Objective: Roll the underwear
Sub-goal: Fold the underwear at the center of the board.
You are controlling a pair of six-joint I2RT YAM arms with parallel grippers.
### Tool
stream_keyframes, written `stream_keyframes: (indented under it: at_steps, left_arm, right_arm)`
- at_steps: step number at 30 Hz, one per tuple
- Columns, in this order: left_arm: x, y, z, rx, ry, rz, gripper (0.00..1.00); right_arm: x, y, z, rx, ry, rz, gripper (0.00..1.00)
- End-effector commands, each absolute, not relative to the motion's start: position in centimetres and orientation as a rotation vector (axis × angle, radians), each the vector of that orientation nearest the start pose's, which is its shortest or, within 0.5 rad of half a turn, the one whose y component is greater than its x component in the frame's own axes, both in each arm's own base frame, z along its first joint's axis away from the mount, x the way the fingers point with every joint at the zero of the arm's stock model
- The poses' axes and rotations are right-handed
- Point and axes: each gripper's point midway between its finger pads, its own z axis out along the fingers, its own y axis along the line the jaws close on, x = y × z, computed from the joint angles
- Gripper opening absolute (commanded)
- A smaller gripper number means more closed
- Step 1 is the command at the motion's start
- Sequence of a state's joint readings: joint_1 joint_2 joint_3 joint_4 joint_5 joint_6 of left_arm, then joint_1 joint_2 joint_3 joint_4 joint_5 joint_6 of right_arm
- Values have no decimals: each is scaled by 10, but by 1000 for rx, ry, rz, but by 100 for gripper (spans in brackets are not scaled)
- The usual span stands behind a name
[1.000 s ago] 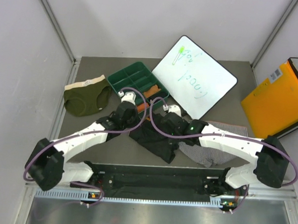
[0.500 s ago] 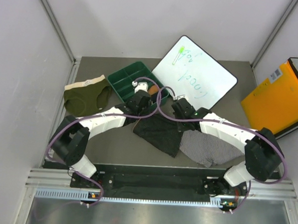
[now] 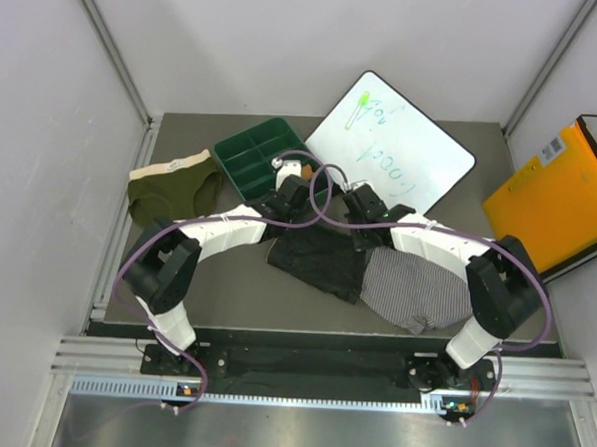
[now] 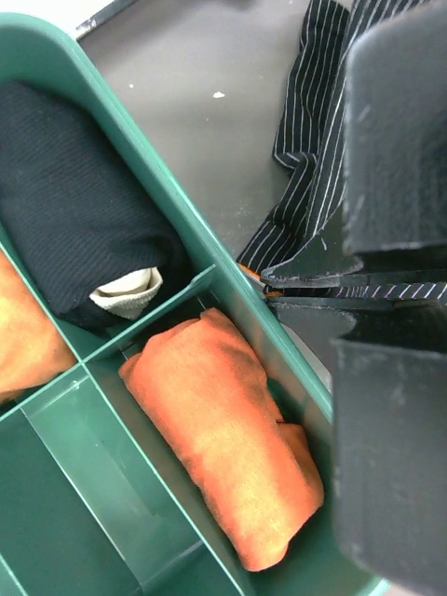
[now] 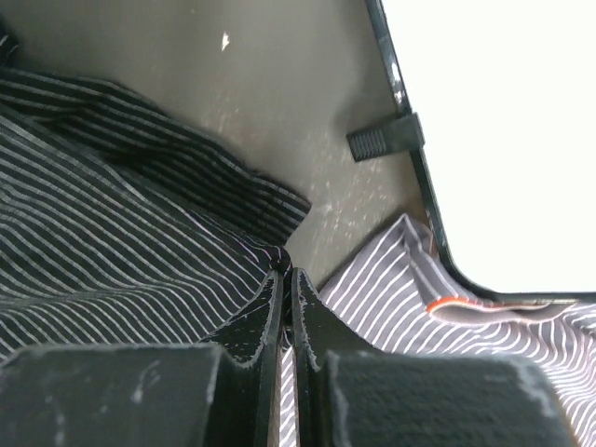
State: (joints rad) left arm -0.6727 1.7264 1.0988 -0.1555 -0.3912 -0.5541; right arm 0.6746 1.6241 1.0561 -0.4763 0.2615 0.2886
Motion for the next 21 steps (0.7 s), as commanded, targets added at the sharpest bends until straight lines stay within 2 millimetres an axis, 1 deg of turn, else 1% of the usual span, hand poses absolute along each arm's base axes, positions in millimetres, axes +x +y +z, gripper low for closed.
stream_keyframes:
  at_steps: [1, 3, 6, 10, 15, 16, 17, 18, 19, 21]
  left_arm:
    - [393, -237, 94, -75, 2234, -135, 0]
    - [396, -232, 90, -80, 2239, -100, 0]
    - [401, -227, 88, -93, 2241, -98, 0]
    - [404, -235, 84, -52, 2250, -140, 0]
    - [406, -239, 79, -32, 2261, -148, 0]
    - [406, -240, 79, -20, 2262, -153, 6]
    - [408, -243, 81, -14, 2259, -164, 12]
    - [408, -244, 82, -10, 2257, -170, 18]
    - [408, -246, 83, -2, 2256, -181, 35]
    - [408, -248, 88, -3, 2246, -200, 51]
  right_arm:
    - [332, 209, 75, -390, 2461, 50, 0]
    - [335, 211, 72, -392, 2462, 50, 0]
    - [341, 213, 72, -390, 2449, 49, 0]
    - [348, 211, 69, -388, 2458, 22, 0]
    - [354, 210, 69, -374, 2457, 7, 0]
    - [356, 210, 71, -371, 2454, 9, 0]
    - [355, 209, 68, -370, 2465, 6, 3]
    - [356, 209, 69, -372, 2466, 8, 14]
    - [355, 209, 70, -372, 2468, 18, 33]
    - [354, 212, 80, -371, 2445, 50, 49]
